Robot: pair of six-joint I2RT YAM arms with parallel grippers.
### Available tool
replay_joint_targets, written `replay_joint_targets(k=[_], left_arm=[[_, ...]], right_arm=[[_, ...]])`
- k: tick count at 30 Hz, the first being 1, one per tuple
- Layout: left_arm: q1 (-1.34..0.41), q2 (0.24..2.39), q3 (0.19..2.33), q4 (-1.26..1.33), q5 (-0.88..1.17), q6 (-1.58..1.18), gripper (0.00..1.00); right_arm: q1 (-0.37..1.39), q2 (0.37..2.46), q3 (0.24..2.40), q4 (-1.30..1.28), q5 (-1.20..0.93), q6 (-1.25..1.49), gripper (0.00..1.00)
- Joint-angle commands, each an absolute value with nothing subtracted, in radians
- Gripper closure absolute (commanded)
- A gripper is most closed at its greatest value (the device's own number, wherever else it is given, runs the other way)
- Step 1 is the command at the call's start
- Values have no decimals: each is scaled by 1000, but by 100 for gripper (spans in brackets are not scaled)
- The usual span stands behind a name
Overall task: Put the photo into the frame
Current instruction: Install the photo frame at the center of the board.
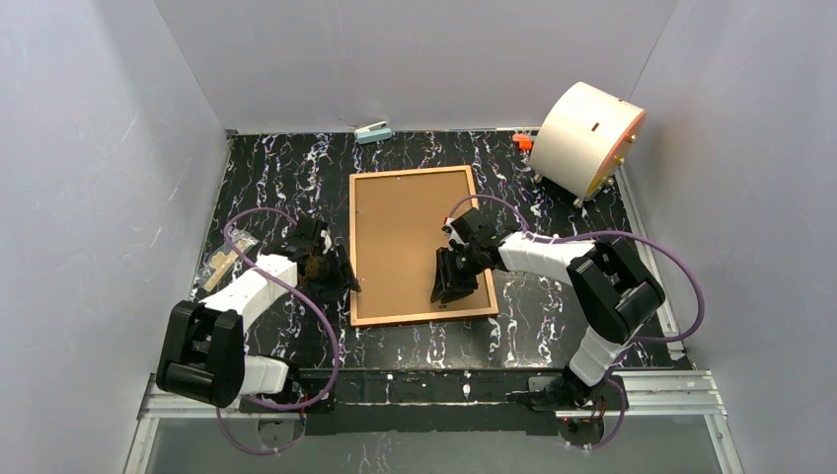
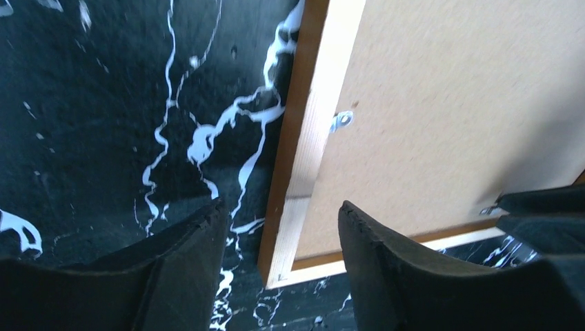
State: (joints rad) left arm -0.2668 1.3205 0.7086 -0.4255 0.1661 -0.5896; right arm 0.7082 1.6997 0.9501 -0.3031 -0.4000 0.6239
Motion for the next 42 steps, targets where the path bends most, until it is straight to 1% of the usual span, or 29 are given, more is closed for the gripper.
replay_joint_targets(k=[1, 8, 21, 25, 27, 32, 37, 42], left_arm=[[-268, 1277, 662, -471, 244, -575, 45], [-275, 1294, 652, -468, 264, -586, 57], [-287, 1300, 617, -428, 295, -614, 66], [-289, 1307, 614, -418, 303, -618, 67], [-290, 1308, 612, -413, 306, -619, 67], [-288, 1312, 611, -410, 309, -618, 68], [-289, 1310, 611, -410, 304, -617, 68], [-289, 1293, 615, -418, 278, -621, 67]], right_arm=[[722, 1713, 987, -306, -414, 609, 59], [731, 1713, 980, -346, -397, 593, 60], [737, 1728, 987, -410, -394, 541, 60], [747, 1731, 986, -409, -410, 537, 61], [754, 1736, 988, -403, -418, 541, 64], [769, 1754, 992, -384, -433, 558, 66], [776, 1757, 997, -382, -423, 570, 67], [776, 1714, 1017, -413, -340, 585, 65]])
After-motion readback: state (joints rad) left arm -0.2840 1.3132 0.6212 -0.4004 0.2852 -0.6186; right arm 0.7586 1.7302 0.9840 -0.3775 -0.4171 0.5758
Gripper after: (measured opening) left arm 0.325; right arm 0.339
